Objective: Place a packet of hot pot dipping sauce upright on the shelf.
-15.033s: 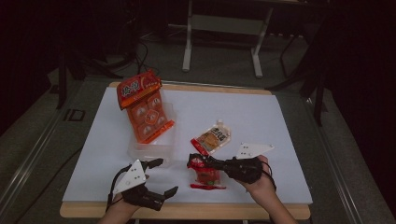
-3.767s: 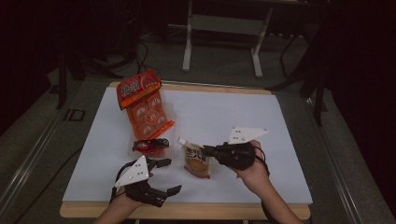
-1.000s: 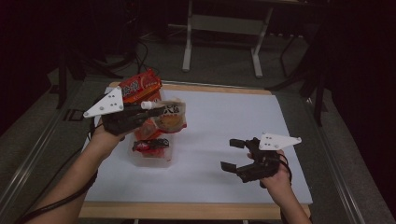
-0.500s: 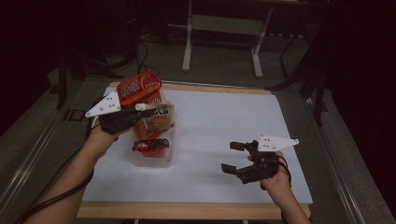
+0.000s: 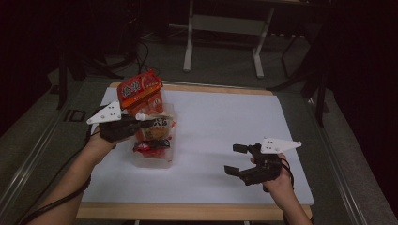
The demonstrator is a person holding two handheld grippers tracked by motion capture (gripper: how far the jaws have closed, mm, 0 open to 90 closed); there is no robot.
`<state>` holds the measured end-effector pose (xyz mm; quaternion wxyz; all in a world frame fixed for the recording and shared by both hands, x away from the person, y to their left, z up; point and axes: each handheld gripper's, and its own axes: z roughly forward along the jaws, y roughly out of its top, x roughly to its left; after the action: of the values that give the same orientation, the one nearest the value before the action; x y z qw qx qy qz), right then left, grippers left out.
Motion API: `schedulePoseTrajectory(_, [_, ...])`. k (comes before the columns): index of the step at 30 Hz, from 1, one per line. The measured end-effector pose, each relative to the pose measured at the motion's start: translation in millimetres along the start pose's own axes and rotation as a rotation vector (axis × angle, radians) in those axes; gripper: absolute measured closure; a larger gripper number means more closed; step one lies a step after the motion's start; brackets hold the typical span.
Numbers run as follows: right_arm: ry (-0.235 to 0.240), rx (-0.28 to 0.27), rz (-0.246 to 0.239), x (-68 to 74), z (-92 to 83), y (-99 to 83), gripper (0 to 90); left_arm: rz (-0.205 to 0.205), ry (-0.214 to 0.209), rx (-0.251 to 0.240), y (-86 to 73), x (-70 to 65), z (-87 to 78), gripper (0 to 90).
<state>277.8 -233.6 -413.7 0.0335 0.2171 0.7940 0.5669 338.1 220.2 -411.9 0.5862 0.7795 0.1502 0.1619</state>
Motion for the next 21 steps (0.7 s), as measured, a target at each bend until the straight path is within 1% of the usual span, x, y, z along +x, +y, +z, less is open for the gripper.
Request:
schedulePoseTrajectory(1, [0.000,-0.005,0.005,-0.7,-0.6,-0.3,14.2,0.002,-0.012,0.009,-1.1,-1.1,0.4,89.0])
schedulePoseTrajectory(3, [0.005,-0.012,0.013,-1.4,-1.3,-0.5,14.3,0.003,-0.015,0.011,-1.7,-1.7,0.9,89.0])
schedulePoseTrajectory(5, [0.006,-0.016,0.018,-2.0,-1.7,-0.6,14.3,0.006,-0.034,0.030,-3.0,-2.2,2.6,89.0])
schedulePoseTrajectory(7, [0.005,-0.016,0.019,-2.2,-1.8,-0.7,14.3,0.001,-0.038,0.036,-3.5,-2.4,3.3,89.0])
schedulePoseTrajectory(8, [0.004,-0.016,0.020,-2.4,-2.0,-0.8,14.3,0.007,-0.049,0.047,-4.3,-2.6,4.5,89.0])
schedulePoseTrajectory(9, [0.005,-0.016,0.021,-2.8,-2.2,-1.0,14.3,0.009,-0.051,0.052,-4.7,-3.0,5.2,89.0])
schedulePoseTrajectory(11, [0.003,-0.016,0.022,-3.5,-2.3,-1.3,14.3,0.009,-0.078,0.065,-5.4,-3.2,6.8,88.9])
schedulePoseTrajectory(16, [0.005,-0.016,0.029,-4.5,-2.4,-2.5,14.4,0.005,-0.086,0.073,-7.0,-2.1,9.7,88.9])
schedulePoseTrajectory(21, [0.007,-0.015,0.029,-4.7,-1.9,-3.0,14.4,0.032,-0.073,0.086,-4.2,-2.5,14.1,88.9])
